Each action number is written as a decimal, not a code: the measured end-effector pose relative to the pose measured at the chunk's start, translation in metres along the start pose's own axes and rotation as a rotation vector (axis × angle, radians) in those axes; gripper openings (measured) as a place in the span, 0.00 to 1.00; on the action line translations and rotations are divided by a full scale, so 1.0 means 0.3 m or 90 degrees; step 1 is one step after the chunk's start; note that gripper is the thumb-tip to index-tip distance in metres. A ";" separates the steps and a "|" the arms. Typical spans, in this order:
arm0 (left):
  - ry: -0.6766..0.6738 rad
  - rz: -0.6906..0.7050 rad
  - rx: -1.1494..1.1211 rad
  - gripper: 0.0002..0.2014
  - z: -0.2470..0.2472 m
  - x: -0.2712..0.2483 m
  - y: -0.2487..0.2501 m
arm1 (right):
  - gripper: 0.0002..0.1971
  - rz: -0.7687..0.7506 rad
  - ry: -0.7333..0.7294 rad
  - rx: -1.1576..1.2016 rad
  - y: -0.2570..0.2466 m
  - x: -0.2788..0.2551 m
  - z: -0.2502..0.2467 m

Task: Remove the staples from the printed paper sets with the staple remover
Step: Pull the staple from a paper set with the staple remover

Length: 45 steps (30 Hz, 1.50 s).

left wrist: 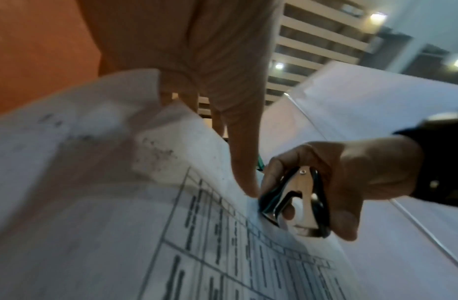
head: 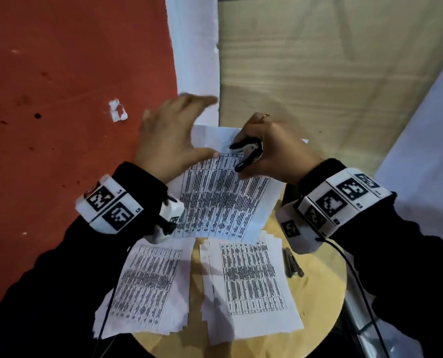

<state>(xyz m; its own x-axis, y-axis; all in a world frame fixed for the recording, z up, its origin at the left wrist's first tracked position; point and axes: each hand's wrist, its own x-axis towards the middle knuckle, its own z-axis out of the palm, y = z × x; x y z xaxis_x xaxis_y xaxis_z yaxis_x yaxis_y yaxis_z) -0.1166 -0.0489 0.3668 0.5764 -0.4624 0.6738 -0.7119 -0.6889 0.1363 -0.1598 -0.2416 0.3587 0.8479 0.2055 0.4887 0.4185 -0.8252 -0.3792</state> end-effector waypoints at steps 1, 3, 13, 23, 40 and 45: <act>-0.024 0.000 0.061 0.32 -0.003 0.011 0.014 | 0.26 0.000 0.005 0.005 -0.006 -0.004 -0.001; -0.057 -0.009 0.085 0.22 -0.004 0.030 0.028 | 0.26 -0.009 0.014 0.016 -0.018 -0.013 -0.002; -0.185 -0.086 -0.241 0.25 0.001 0.039 0.017 | 0.15 -0.210 0.301 -0.162 -0.020 -0.083 0.051; -0.226 -0.086 -0.375 0.27 -0.029 0.040 0.042 | 0.16 -0.287 0.277 -0.148 -0.032 -0.089 0.030; -0.323 -0.088 -0.338 0.06 -0.060 0.065 0.073 | 0.06 -0.366 0.229 -0.272 -0.043 -0.074 0.019; -0.339 -0.095 -0.360 0.10 -0.062 0.065 0.073 | 0.04 -0.346 0.218 -0.247 -0.040 -0.066 0.019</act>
<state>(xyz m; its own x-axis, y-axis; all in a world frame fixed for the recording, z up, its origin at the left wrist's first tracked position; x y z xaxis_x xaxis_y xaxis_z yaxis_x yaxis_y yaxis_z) -0.1285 -0.0626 0.3965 0.6942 -0.6914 0.2001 -0.6259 -0.4426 0.6422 -0.1798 -0.2328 0.3490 0.3792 0.5147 0.7690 0.5513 -0.7931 0.2590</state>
